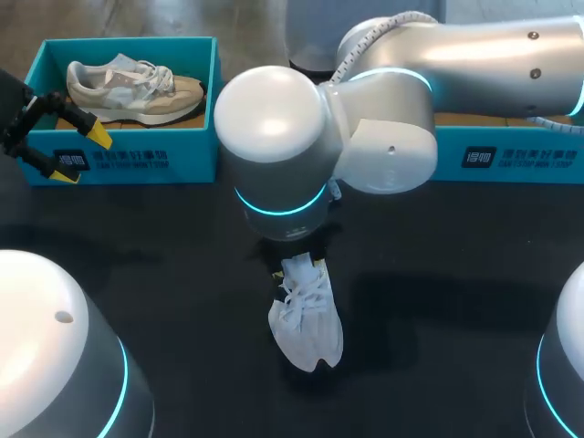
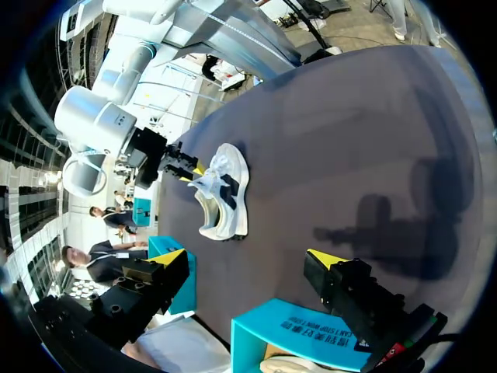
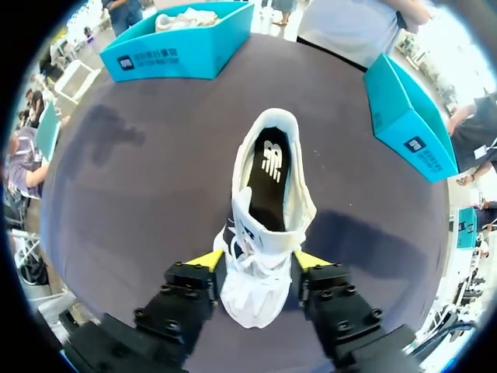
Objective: Take the shoe out of the shoebox, open the shoe tongue, remove and reinsert the insole, then place the shoe into the shoebox
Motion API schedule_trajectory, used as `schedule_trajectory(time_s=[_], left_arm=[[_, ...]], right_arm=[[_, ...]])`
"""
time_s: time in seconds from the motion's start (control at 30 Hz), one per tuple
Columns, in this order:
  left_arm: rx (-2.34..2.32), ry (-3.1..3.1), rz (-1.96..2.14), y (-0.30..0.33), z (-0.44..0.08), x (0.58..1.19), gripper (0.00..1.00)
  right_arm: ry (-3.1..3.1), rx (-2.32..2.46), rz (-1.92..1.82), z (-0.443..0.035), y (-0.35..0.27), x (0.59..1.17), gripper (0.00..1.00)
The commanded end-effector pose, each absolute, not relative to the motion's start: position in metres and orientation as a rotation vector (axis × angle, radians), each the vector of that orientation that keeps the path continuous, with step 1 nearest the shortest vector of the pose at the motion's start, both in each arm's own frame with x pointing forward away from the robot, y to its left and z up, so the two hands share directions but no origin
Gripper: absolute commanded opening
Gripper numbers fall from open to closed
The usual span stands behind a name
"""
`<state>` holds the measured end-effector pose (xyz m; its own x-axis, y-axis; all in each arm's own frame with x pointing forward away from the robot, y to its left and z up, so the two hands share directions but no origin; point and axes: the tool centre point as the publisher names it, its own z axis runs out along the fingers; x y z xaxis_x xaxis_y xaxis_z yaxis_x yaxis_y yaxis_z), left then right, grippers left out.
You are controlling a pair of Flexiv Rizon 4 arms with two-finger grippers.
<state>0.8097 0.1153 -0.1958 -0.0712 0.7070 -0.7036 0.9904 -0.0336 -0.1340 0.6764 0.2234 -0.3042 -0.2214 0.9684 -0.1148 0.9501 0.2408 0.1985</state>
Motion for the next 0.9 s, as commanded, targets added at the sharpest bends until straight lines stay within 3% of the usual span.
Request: schedule_trajectory(time_s=[0.03,0.9], left_arm=[[1.781,1.819,-0.879,0.116,-0.196,0.81,1.0],[1.781,1.819,-0.879,0.116,-0.196,0.81,1.0]], right_arm=[[2.299,1.818,0.126,-0.311,0.226,0.678,0.43],[2.309,1.836,0.095,-0.339,0.212,0.715,0.42]])
